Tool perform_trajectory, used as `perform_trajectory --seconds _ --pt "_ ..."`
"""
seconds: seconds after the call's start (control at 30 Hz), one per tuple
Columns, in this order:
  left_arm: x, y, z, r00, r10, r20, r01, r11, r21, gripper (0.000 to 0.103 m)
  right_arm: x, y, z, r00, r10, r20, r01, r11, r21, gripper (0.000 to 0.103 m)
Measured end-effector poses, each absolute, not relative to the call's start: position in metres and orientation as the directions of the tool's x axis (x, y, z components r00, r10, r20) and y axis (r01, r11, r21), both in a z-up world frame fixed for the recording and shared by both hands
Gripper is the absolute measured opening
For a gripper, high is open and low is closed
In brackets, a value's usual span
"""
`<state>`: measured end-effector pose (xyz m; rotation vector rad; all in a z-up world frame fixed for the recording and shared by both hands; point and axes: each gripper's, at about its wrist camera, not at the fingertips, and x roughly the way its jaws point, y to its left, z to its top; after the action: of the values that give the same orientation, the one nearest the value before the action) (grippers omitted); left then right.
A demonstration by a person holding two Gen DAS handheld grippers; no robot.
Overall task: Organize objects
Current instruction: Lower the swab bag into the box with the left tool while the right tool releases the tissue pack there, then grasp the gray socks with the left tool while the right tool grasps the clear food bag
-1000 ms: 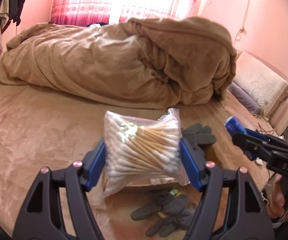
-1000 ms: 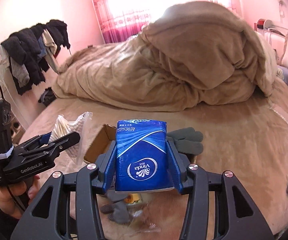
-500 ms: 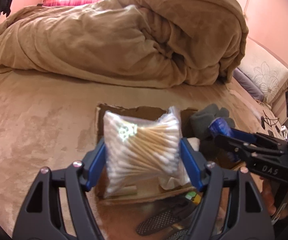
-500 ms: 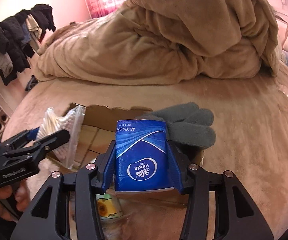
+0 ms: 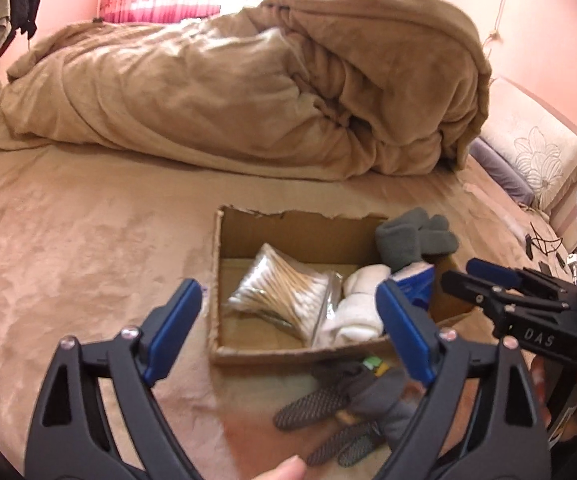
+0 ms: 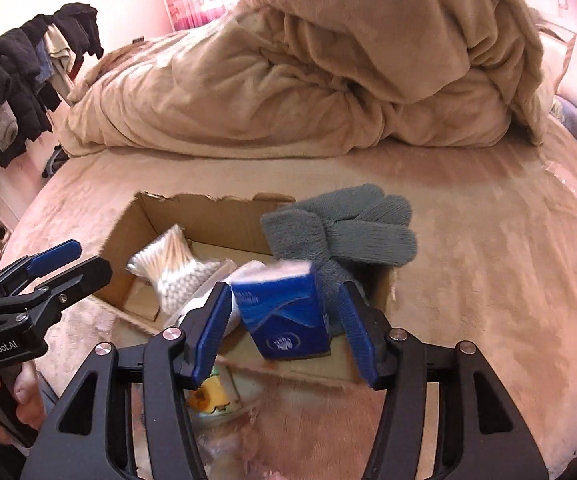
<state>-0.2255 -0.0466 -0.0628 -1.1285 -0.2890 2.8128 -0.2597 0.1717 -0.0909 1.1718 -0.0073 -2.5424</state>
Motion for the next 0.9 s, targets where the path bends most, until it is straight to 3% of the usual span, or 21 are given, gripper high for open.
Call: perform_trajectory --seconds 0.1,0.53,0.9 --pt "-0.210 -0.048 -0.048 -0.741 0.157 -0.653 -0.019 -0.977 -0.214 0.091 -0.246 0.176 -0.079 -0.621 -0.298 -0.725 0.299 -0.945 0.133 0.065" --pt "-0.129 -0.043 0.009 -0.799 0.170 -0.576 -0.048 -0.974 -0.221 0.095 -0.174 0.195 -0.021 -0.695 -0.319 -0.644 0.301 -0.943 0.143 0.066" --pt "-0.089 -0.023 0.000 -0.781 0.180 -0.598 -0.060 -0.975 -0.215 0.096 -0.117 0.207 -0.004 -0.709 -0.388 -0.589 0.344 -0.919 0.191 0.072"
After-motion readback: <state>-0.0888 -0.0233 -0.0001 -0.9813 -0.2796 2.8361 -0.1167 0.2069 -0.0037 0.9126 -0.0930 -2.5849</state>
